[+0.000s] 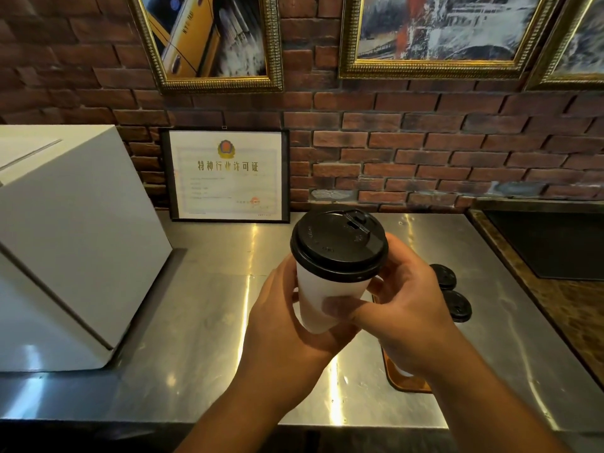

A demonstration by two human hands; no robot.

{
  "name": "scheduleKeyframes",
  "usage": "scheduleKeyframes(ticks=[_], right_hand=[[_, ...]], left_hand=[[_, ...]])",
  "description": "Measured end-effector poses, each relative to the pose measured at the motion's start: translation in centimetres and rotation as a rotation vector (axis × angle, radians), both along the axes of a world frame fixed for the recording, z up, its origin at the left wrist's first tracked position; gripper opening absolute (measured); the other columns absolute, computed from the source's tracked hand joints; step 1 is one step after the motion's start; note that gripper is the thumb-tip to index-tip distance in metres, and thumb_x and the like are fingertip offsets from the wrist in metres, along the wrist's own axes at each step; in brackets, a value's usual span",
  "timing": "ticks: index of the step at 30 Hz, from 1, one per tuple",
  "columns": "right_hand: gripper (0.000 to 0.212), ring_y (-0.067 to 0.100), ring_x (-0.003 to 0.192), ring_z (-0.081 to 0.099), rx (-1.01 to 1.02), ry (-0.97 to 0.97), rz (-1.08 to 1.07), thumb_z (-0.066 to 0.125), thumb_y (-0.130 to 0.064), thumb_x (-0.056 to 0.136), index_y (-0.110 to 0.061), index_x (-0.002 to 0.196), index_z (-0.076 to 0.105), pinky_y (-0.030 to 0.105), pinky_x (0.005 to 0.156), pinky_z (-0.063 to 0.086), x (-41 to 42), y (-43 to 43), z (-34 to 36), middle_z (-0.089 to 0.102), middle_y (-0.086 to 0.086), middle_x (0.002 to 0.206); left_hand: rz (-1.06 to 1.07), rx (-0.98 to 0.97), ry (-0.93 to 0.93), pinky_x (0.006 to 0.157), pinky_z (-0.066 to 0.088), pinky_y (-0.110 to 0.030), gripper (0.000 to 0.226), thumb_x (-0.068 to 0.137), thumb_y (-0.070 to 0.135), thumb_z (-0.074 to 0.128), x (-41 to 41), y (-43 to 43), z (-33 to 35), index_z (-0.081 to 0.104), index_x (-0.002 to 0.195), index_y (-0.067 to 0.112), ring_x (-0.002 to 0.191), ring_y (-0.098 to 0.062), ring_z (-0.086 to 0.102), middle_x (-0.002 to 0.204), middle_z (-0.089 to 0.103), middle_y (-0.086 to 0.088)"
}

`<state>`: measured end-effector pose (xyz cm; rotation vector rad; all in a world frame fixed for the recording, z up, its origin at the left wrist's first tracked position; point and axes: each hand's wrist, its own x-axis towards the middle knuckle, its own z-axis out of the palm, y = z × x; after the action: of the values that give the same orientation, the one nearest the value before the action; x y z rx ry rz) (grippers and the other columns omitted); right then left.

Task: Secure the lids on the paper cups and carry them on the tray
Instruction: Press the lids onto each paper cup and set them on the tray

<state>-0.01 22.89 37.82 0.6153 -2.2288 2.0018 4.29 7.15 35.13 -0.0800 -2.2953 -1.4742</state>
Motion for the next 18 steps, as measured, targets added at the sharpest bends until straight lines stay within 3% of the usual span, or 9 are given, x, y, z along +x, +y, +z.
scheduleKeyframes(ticks=[5,11,15,18], right_hand=[[0.086,-0.004,0.123,0.063,0.002,0.023,0.034,0.095,-0.016,0.062,-0.071,0.116,0.058,0.016,0.094,0.057,0.15,-0.28,-0.33,0.069,-0.026,0.127],[0.089,-0.006,0.12,0.065,-0.04,0.012,0.037,0.098,-0.004,0.063,-0.068,0.113,0.063,0.01,0.084,0.055,-0.18,-0.27,-0.6,0.072,-0.026,0.123],[0.085,-0.006,0.121,0.064,-0.035,0.001,0.006,0.099,-0.024,0.054,-0.07,0.114,0.06,0.013,0.086,0.057,-0.22,-0.54,-0.67,0.071,-0.027,0.125],[0.083,-0.003,0.125,0.063,-0.016,-0.008,0.056,0.096,-0.031,0.056,-0.07,0.119,0.058,0.015,0.093,0.056,-0.13,-0.45,-0.59,0.069,-0.026,0.129]], left_hand=[[-0.007,-0.011,-0.026,0.076,0.038,0.009,0.071,0.064,0.065,0.081,0.03,-0.34,-0.29,0.044,0.125,0.07,0.117,0.022,0.052,0.119,0.051,0.057],[-0.02,-0.015,-0.065,0.08,0.037,0.01,0.073,0.062,0.061,0.081,-0.12,-0.33,-0.5,0.044,0.125,0.063,0.115,0.027,0.048,0.114,0.048,0.062],[-0.017,-0.016,-0.087,0.076,0.036,0.01,0.078,0.065,0.065,0.083,-0.32,-0.24,0.1,0.035,0.124,0.084,0.118,0.026,0.049,0.119,0.049,0.059],[-0.015,-0.034,-0.103,0.076,0.036,0.01,0.076,0.069,0.059,0.087,-0.49,-0.44,0.22,0.041,0.127,0.075,0.119,0.024,0.049,0.121,0.05,0.058]])
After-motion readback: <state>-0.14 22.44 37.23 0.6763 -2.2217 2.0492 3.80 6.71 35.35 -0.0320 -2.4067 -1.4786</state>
